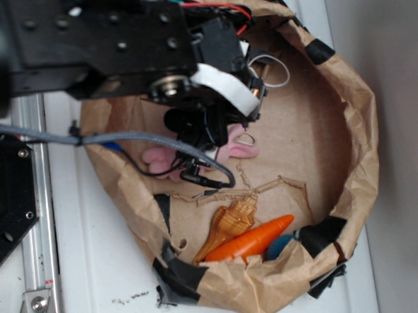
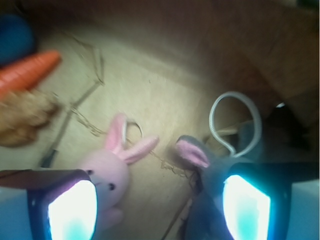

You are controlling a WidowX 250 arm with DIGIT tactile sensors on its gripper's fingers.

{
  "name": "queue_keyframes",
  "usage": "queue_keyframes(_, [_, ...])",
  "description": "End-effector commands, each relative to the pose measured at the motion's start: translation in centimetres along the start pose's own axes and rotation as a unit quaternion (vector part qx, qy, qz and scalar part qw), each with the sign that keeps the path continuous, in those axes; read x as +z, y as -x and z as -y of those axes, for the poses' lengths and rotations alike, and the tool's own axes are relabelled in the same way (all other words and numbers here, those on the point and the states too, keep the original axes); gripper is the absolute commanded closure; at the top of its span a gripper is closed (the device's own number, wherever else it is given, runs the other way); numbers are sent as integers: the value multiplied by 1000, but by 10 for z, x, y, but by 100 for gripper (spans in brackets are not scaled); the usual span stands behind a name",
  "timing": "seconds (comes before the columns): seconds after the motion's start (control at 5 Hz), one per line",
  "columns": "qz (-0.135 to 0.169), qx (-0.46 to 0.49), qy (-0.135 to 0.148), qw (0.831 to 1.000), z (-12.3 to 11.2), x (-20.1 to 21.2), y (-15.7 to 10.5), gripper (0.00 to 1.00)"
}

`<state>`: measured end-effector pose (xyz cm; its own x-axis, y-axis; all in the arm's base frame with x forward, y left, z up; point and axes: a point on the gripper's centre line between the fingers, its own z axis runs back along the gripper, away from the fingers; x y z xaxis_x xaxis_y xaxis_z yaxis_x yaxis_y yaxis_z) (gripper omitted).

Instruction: Grab the gray animal.

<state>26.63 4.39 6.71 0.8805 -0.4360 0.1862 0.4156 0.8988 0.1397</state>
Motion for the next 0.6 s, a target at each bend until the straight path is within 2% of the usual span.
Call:
queue_keyframes(0.0, [-7,2,-31,999,-48,8,5,0])
queue_keyframes(0.2, [-29,-3,-33,999,-62,-8,7,0])
queue_keyframes(0.4, [-38,-11,-15,999,-60,-27,-1,0])
